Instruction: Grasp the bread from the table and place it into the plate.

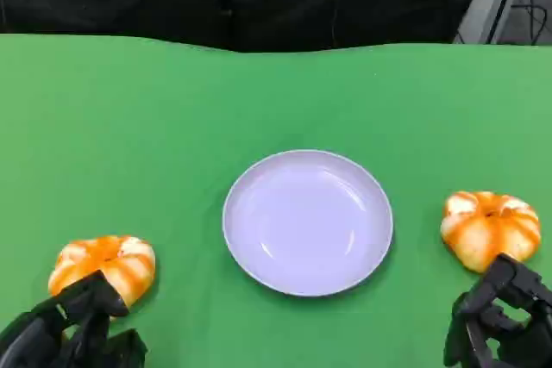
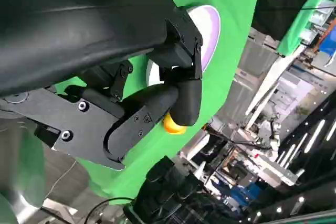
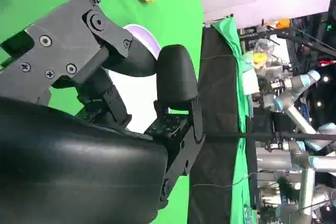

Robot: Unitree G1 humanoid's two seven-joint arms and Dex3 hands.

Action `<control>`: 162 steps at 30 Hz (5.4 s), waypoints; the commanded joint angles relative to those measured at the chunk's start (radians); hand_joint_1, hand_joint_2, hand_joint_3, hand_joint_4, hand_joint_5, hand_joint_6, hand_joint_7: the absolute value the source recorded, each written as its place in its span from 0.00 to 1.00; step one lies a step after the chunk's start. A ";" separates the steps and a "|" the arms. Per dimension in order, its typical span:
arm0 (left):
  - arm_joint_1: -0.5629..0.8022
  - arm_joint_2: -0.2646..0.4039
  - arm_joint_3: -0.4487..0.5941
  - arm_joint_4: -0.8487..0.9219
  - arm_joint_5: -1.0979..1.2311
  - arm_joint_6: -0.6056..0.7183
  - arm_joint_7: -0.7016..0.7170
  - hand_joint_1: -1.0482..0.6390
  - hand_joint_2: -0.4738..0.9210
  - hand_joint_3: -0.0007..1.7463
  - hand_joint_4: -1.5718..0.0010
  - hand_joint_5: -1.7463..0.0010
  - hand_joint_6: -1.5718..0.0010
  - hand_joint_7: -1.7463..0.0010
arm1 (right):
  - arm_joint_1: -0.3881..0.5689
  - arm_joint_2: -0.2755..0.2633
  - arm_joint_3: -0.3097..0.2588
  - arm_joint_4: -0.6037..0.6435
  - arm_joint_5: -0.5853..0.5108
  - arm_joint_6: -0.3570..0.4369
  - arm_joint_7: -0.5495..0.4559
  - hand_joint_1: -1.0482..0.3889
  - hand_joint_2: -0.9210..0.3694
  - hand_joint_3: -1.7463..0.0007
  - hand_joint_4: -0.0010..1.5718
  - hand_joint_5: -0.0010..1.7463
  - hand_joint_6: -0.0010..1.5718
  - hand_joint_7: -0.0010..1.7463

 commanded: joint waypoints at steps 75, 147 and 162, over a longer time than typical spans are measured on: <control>-0.373 0.263 -0.492 0.576 1.598 -0.658 1.021 0.11 1.00 0.04 0.75 0.98 0.70 0.99 | -0.009 0.002 -0.001 0.008 0.018 -0.007 0.004 0.64 0.31 0.28 0.57 1.00 0.49 0.93; -0.438 0.183 -0.529 0.031 1.416 -0.596 0.887 0.56 1.00 0.14 0.59 0.00 0.65 0.00 | -0.011 0.001 -0.001 0.016 0.004 -0.027 0.001 0.64 0.30 0.29 0.57 1.00 0.49 0.94; -0.620 0.010 -0.669 0.201 1.473 -0.594 0.855 0.57 0.99 0.14 0.60 0.00 0.66 0.00 | 0.000 0.003 0.009 0.001 -0.008 -0.028 -0.015 0.64 0.30 0.28 0.57 1.00 0.49 0.94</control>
